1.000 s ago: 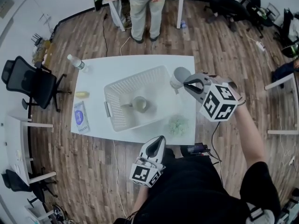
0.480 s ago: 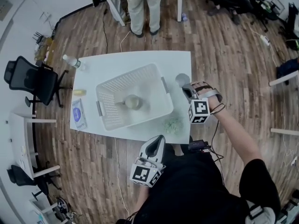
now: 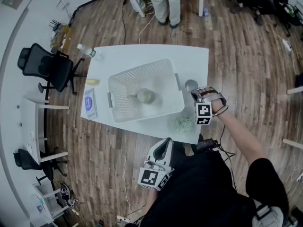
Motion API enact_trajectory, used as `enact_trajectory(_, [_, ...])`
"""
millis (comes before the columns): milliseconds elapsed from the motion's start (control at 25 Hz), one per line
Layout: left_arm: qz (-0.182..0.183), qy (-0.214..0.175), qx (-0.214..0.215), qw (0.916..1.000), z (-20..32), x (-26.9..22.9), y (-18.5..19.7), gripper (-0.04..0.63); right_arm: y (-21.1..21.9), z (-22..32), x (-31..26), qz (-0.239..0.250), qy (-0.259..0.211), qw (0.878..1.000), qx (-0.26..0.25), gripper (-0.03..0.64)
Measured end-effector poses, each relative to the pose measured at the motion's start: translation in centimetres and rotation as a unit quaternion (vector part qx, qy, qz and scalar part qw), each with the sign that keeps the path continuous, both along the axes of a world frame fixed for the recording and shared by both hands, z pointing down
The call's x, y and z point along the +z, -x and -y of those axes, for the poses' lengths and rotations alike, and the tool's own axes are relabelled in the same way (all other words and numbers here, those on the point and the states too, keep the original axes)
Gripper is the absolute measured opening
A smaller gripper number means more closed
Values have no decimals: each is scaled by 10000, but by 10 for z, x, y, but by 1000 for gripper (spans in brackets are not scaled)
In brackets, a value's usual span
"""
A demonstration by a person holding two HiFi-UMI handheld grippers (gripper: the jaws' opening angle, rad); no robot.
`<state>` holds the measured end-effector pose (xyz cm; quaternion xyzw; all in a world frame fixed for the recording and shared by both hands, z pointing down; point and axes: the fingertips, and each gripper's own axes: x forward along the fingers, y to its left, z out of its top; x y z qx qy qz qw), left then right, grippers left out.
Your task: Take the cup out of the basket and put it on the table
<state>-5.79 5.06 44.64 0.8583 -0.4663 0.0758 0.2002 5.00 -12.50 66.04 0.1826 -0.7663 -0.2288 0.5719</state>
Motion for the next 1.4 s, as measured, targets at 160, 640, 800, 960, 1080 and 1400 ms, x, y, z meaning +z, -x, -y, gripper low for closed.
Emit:
enact_trajectory(160, [54,16,-121,9999,-4,-1,4,12,7,-3,4,375,122,9992,65,33])
enact_trajectory(640, [113,-125,-10,9999,-6,-8,-2,12,3,-21,-58,1636,65,9847,606,133])
enact_trajectory(800, [130,-198,128,9996,-3,-9,-3,11,4,-38,-105,2661,260,9576,1076,132])
enact_trajectory(960, [71,-299,297,9991,4,-12,-5,11,11,-62,-167,4005,472,9016,1567,59])
enact_trajectory(1080, [-7,-414,447,9981,10,-16,-9,12,22,-83,-211,4922,676,8523,1636,25])
enact_trajectory(1400, [43,-835,697,9941,23,-32,-12,9,43,-126,-264,6127,1012,7644,1737,23])
